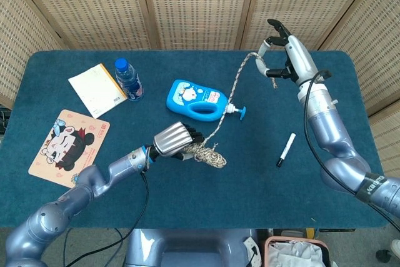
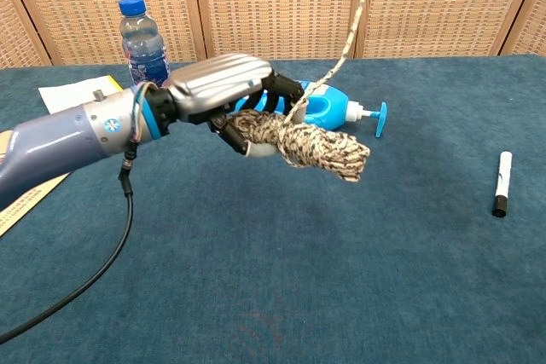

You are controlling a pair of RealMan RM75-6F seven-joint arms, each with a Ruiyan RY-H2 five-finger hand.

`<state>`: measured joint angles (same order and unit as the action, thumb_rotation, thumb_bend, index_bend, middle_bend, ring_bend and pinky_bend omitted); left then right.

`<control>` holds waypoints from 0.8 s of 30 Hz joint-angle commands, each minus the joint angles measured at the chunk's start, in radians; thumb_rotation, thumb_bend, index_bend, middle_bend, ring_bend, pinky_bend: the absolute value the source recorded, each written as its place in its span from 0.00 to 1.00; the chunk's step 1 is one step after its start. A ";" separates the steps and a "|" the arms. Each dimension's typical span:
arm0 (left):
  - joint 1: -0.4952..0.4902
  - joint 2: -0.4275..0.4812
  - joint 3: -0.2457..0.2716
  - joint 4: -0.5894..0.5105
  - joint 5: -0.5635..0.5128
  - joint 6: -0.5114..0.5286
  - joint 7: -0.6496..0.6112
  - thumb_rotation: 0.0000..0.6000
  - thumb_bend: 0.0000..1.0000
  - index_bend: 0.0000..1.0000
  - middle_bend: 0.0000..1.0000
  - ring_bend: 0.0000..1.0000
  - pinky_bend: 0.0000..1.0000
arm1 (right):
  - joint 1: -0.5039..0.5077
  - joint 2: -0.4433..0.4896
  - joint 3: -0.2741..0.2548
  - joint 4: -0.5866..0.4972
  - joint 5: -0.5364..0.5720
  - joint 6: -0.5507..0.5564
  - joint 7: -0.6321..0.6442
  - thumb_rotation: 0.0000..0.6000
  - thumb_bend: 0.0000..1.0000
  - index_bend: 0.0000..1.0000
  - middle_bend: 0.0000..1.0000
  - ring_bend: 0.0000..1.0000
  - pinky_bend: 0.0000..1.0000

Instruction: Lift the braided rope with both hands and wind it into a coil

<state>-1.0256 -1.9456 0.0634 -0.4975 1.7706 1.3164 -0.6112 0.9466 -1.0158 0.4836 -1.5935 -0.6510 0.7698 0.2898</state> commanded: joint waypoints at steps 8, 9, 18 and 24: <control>0.015 0.065 -0.041 -0.087 -0.037 0.088 -0.136 1.00 0.57 0.77 0.61 0.57 0.67 | -0.079 -0.088 -0.056 0.113 -0.121 -0.107 0.106 1.00 0.47 0.70 0.05 0.00 0.00; 0.014 0.072 -0.051 -0.109 -0.049 0.078 -0.154 1.00 0.57 0.77 0.61 0.57 0.67 | -0.085 -0.095 -0.058 0.119 -0.135 -0.114 0.115 1.00 0.47 0.70 0.05 0.00 0.00; -0.022 0.110 -0.156 -0.223 -0.156 -0.031 -0.109 1.00 0.57 0.77 0.61 0.58 0.67 | -0.138 -0.124 -0.097 0.103 -0.285 -0.128 0.149 1.00 0.47 0.70 0.05 0.00 0.00; -0.048 0.086 -0.240 -0.260 -0.244 -0.105 -0.006 1.00 0.57 0.77 0.61 0.58 0.67 | -0.194 -0.115 -0.140 0.041 -0.380 -0.087 0.143 1.00 0.47 0.70 0.05 0.00 0.00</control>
<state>-1.0611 -1.8498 -0.1508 -0.7428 1.5531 1.2355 -0.6428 0.7694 -1.1349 0.3585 -1.5338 -1.0108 0.6708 0.4345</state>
